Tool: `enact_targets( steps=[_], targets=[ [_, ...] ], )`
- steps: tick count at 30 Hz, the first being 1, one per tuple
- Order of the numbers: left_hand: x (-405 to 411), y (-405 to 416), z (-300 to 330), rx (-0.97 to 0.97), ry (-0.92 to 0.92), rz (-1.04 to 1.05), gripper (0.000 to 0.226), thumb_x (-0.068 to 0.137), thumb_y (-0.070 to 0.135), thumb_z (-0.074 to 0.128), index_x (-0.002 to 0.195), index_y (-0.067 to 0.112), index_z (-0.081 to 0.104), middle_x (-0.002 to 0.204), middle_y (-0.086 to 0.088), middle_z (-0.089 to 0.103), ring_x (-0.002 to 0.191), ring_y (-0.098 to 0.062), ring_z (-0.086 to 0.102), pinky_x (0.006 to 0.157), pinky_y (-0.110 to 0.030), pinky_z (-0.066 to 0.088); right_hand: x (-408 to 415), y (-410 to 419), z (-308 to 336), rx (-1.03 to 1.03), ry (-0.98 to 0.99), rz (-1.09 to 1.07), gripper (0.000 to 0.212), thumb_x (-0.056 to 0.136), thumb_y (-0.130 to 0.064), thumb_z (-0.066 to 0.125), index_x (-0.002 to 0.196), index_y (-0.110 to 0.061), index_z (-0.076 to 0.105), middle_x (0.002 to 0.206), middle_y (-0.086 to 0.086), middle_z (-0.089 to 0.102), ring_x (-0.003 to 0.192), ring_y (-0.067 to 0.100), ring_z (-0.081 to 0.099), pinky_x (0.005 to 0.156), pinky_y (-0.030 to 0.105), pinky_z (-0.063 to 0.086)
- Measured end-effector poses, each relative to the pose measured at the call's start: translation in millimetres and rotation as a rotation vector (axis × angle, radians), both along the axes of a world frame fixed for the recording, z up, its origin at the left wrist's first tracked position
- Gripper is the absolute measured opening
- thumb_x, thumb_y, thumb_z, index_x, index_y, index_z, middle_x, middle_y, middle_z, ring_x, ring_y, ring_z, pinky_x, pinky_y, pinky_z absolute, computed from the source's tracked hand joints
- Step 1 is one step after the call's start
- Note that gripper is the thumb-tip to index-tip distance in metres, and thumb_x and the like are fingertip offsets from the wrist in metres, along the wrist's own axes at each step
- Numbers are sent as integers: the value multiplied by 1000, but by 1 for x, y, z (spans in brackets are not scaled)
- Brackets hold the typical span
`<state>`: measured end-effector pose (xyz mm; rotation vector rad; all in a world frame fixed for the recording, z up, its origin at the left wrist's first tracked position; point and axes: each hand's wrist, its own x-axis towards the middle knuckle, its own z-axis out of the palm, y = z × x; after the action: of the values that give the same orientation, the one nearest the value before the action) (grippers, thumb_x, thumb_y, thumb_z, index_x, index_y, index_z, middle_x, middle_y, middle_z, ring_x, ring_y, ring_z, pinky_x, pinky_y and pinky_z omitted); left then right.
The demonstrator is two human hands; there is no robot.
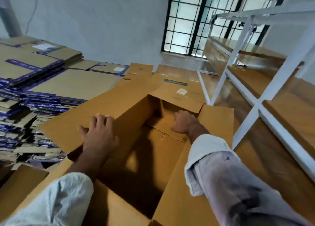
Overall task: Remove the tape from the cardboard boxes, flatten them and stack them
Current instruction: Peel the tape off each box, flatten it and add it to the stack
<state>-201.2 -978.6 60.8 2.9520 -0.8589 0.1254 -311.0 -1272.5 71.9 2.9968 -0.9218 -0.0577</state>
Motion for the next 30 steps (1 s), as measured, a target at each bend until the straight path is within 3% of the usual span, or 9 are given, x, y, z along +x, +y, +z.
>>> enact_targets(
  steps=[4, 8, 10, 12, 16, 22, 25, 28, 30],
  targets=[
    [-4, -2, -6, -6, -21, 13, 88, 89, 60, 59, 157, 27, 14, 161, -9, 14, 148, -32, 18, 114, -65, 28, 19, -41, -13, 20, -27, -32, 85, 87, -42, 73, 156, -18, 31, 164, 8, 27, 147, 33, 33, 114, 52, 39],
    [-2, -2, -4, 21, 2, 21, 92, 87, 65, 60, 157, 33, 10, 162, -6, 9, 149, -32, 14, 114, -65, 26, 38, -81, -1, -25, -227, -100, 101, 92, -38, 68, 165, -18, 0, 173, 2, -7, 159, 27, -4, 122, 57, 22],
    [-2, -3, -4, 18, 8, 29, 93, 86, 65, 63, 157, 34, 13, 162, -5, 10, 149, -33, 14, 113, -67, 25, 50, -98, 4, -26, -218, -133, 102, 91, -36, 66, 164, -18, -2, 173, 2, -5, 159, 27, -3, 122, 59, 22],
    [-2, -5, -4, 13, 13, 46, 91, 85, 63, 64, 157, 34, 17, 162, -5, 14, 148, -33, 15, 113, -67, 26, 64, -112, 7, -19, -172, -182, 98, 90, -34, 66, 163, -17, 3, 171, 3, 9, 157, 28, 7, 117, 60, 27],
    [2, -10, -3, 36, 0, 83, 82, 88, 61, 61, 155, 35, 21, 159, -5, 19, 147, -32, 17, 111, -66, 29, 94, -130, 0, 58, -75, -282, 55, 94, -28, 54, 146, -18, 41, 148, 9, 47, 136, 33, 44, 108, 55, 30],
    [8, -14, -5, 51, 1, 114, 75, 89, 60, 60, 151, 37, 24, 156, -3, 25, 146, -31, 19, 111, -63, 30, 113, -139, -27, -13, -228, -342, 19, 96, -17, 56, 112, -19, 65, 105, 10, 63, 113, 34, 58, 104, 52, 30],
    [8, -15, -4, 55, -12, 115, 69, 91, 57, 58, 149, 36, 26, 154, -3, 26, 144, -30, 21, 110, -61, 30, 108, -138, -23, 19, -222, -336, 20, 96, -17, 56, 115, -16, 64, 104, 10, 61, 114, 35, 58, 105, 53, 31],
    [2, -12, -1, 36, -19, 104, 68, 91, 54, 58, 149, 35, 28, 154, -4, 27, 144, -30, 22, 111, -62, 29, 100, -120, -22, 54, -228, -327, 50, 92, -25, 62, 138, -12, 48, 140, 16, 53, 132, 38, 45, 113, 58, 22],
    [-2, -10, -1, 29, -18, 85, 68, 91, 52, 59, 149, 33, 29, 155, -5, 27, 144, -30, 23, 113, -62, 26, 92, -94, -16, 92, -259, -286, 65, 89, -32, 66, 145, -11, 41, 148, 18, 45, 139, 40, 40, 118, 63, 15]
  ],
)
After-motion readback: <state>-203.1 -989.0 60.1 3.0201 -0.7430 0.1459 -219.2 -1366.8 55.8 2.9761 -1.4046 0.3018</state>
